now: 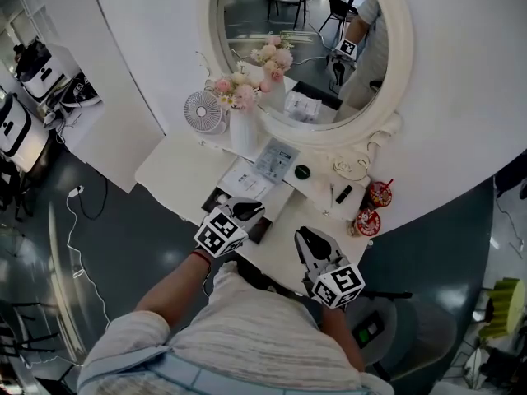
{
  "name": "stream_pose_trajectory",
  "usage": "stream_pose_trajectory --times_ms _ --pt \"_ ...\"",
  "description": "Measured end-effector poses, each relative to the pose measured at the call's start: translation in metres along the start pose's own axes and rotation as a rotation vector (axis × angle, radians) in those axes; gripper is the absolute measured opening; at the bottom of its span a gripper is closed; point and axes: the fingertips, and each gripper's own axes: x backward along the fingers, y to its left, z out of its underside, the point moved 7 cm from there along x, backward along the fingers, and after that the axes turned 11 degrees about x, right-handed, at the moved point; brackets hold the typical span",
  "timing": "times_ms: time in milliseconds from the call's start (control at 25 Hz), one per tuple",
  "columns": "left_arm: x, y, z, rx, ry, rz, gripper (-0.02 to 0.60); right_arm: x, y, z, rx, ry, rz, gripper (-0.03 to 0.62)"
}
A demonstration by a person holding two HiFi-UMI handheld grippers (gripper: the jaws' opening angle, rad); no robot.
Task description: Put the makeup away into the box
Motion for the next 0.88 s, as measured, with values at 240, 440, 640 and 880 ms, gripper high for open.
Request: stream_pose_trajectory --times_ms 240,440,640,880 --pt "0.019 -0.027 -0.03 0.0 -0.185 0.066 0.031 0.001 0.004 -0.021 0.015 -0.055 -0.03 0.011" --pt "0.03 -0.047 -0.04 0.064 -0.3 0.175 0.025 0.004 0.008 -0.026 0.027 -0.068 -0.036 0.011" --pt "0.039 -0.061 -0.044 0.1 -0.393 0.262 0.025 0.006 0.007 -0.032 0.034 -0.075 -0.04 0.011" --pt "0.044 -0.077 -0.04 0.123 -0.435 0.3 0.025 0.005 0.01 -0.038 0.048 -0.083 -0.076 0.009"
